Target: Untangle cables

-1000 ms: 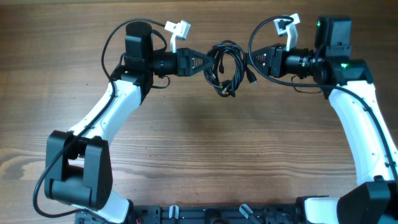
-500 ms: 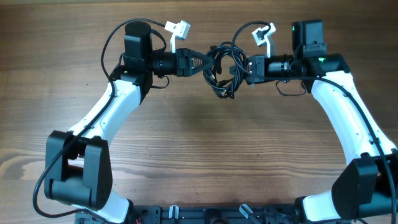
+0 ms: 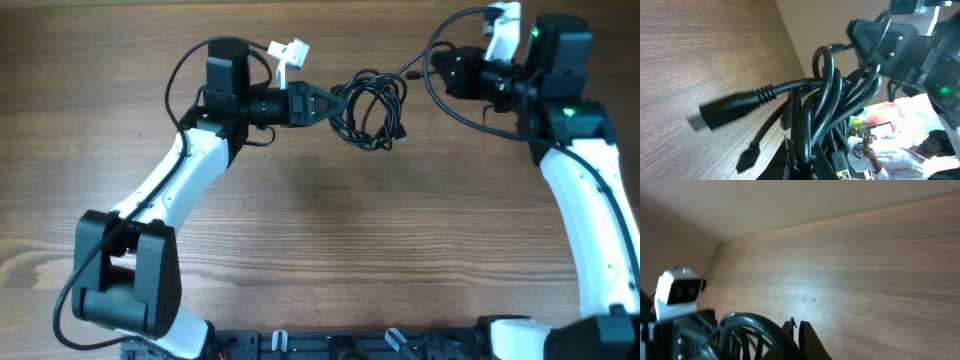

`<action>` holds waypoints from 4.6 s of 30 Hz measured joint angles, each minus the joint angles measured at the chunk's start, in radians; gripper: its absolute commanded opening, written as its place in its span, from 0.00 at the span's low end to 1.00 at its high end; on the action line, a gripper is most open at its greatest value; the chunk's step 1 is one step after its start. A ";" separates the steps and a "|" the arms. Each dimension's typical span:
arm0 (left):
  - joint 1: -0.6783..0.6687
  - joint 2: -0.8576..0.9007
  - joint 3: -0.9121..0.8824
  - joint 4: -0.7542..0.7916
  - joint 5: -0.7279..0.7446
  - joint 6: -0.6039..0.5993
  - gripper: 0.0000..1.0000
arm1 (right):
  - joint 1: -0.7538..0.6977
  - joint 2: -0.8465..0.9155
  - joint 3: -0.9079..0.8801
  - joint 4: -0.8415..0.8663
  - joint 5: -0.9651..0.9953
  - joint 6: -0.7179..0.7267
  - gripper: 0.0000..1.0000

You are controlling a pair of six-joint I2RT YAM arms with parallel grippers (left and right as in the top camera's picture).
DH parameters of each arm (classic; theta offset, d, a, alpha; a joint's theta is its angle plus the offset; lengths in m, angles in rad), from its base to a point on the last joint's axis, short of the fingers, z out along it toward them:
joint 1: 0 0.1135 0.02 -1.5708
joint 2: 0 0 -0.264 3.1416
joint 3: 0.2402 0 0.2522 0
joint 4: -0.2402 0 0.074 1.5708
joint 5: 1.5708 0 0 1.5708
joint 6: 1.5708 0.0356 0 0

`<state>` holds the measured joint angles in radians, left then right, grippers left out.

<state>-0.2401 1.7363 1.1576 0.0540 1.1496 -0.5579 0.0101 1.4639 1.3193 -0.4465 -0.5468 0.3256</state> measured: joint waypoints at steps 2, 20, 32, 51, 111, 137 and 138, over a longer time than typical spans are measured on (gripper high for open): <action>0.000 0.000 0.003 0.001 0.000 0.000 0.04 | 0.000 -0.022 0.000 -0.010 0.100 0.036 0.05; 0.000 -0.001 0.005 0.029 0.082 0.008 0.04 | -0.039 -0.028 0.010 -0.152 -0.056 -0.081 0.74; -0.001 -0.001 0.005 0.032 0.113 0.008 0.04 | 0.024 -0.026 0.010 -0.169 -0.306 -0.414 0.49; -0.001 -0.001 0.005 0.037 0.105 0.007 0.04 | 0.065 0.018 0.010 -0.069 -0.298 -0.370 0.04; -0.047 -0.001 0.006 -0.083 -0.343 -0.074 0.04 | 0.236 0.220 0.022 -0.009 -0.169 0.142 0.48; 0.015 0.004 -0.008 0.150 0.001 -0.204 0.04 | 0.265 0.251 0.022 0.147 -0.209 0.084 0.28; 0.018 0.004 -0.008 0.149 0.003 -0.204 0.04 | 0.271 0.251 0.022 0.150 -0.199 0.102 0.24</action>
<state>-0.2226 1.7401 1.1492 0.2031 1.1526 -0.7624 0.2813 1.7153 1.3411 -0.2966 -0.7456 0.4274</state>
